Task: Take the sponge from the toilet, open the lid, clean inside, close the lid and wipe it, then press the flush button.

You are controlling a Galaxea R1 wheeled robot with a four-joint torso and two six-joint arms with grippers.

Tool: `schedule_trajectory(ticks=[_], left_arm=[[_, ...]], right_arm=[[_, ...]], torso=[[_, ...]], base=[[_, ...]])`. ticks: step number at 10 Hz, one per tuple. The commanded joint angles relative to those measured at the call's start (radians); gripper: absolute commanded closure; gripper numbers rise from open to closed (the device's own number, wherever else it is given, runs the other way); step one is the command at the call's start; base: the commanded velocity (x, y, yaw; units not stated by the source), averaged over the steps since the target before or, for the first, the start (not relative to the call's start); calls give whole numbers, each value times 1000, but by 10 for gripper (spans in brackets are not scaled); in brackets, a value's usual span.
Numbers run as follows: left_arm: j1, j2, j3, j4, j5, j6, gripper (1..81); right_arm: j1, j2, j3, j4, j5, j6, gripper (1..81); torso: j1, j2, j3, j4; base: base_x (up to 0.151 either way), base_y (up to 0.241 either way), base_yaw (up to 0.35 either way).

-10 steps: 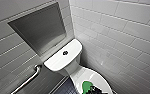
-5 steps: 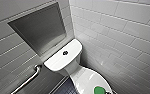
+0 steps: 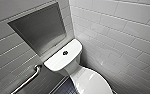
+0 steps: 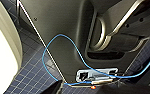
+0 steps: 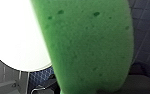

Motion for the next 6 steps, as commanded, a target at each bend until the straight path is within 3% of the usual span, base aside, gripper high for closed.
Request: schedule_trajectory(ticks=[1, 3, 6], left_arm=[[30, -19, -4, 13, 40, 4, 10], [30, -21, -4, 11, 40, 4, 10], [30, -14, -4, 11, 40, 4, 10]], right_arm=[[64, -161, 229, -6, 6, 6, 811], [171, -207, 367, -8, -9, 4, 811], [304, -147, 377, -2, -107, 6, 811]], torso=[[0, 0, 0, 0], [0, 0, 0, 0], [0, 0, 0, 0]], base=[[0, 0, 0], [0, 0, 0], [0, 0, 0]])
